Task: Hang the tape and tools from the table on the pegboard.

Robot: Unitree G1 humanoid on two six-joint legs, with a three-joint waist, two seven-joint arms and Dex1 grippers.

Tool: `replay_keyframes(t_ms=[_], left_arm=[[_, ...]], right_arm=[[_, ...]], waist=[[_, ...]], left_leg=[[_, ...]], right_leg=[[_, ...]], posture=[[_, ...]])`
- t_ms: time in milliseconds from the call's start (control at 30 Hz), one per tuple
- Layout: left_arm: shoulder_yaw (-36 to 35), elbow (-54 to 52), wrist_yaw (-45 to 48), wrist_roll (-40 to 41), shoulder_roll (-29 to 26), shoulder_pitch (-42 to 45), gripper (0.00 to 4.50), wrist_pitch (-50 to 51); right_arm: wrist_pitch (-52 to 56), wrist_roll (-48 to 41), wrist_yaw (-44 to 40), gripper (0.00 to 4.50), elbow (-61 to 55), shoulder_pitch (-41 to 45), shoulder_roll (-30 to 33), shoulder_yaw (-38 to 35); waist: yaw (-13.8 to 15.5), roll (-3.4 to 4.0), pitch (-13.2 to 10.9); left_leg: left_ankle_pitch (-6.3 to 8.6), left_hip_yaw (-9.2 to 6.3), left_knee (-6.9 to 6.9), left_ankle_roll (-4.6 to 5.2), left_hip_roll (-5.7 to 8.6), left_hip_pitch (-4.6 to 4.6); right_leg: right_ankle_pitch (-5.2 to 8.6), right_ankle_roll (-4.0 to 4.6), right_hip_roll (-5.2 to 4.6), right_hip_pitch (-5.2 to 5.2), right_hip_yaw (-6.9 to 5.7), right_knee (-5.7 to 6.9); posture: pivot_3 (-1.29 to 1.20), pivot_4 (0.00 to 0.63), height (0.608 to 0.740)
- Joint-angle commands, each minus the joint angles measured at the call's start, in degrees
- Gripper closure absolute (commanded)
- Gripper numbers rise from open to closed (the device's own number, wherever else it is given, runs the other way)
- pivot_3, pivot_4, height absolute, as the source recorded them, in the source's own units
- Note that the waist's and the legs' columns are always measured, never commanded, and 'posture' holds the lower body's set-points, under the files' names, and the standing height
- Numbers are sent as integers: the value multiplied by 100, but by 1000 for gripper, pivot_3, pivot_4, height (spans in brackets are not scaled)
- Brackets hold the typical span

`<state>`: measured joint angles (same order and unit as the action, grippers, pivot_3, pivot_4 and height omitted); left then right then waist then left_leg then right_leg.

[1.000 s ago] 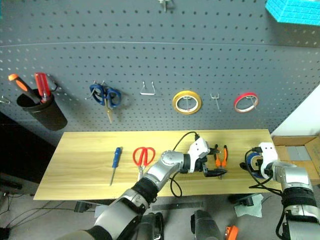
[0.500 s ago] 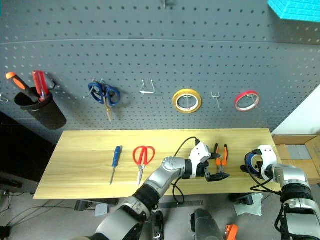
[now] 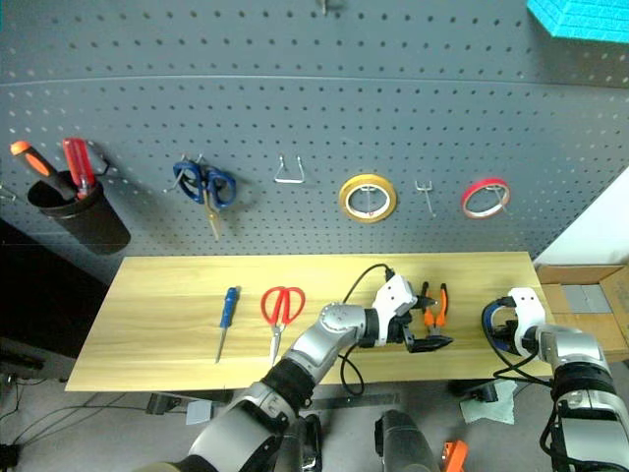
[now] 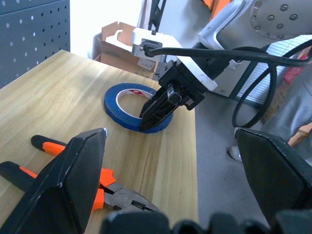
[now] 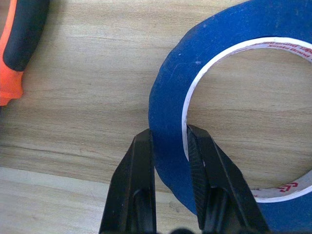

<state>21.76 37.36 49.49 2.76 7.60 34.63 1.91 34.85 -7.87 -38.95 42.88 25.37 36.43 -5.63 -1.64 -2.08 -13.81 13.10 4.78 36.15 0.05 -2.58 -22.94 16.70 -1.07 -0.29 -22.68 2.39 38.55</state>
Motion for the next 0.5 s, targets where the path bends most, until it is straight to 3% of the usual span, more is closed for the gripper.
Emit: replay_keyframes(t_ms=[33, 233, 333, 500], left_arm=[[-96, -367, 83, 102, -18, 29, 0, 30], [-379, -1896, 222, 520, -628, -640, 0, 806], [-459, -2789, 251, 716, -1053, -1087, 0, 1337], [-906, -4363, -74, 1442, -1442, -1555, 0, 2724]], right_arm=[[11, 42, 257, 4125, -838, -390, 18, -64], [-389, 498, 577, 4126, -3983, -1901, 295, 118], [-216, 622, 959, 4126, -5217, -2640, 109, 39], [-739, 1416, 1665, 4126, -6449, -3472, -103, 489]], waist=[[1, 3, 2], [-28, 75, 45], [-37, 83, 56], [-15, 82, 82]], left_leg=[[0, 0, 0, 0, 0, 0], [-20, 4, -3, -38, 1, -53], [-20, -1, -4, -54, -6, -49], [-33, -13, 6, -77, -2, -52]], right_leg=[[0, 0, 0, -1, 0, 0], [1, -3, 0, -67, 2, 11], [13, -24, 7, -70, 0, 29], [12, -26, 1, -72, -9, 41]], posture=[[36, 234, 740], [-13, 188, 740], [-10, 173, 740], [-14, 144, 740]])
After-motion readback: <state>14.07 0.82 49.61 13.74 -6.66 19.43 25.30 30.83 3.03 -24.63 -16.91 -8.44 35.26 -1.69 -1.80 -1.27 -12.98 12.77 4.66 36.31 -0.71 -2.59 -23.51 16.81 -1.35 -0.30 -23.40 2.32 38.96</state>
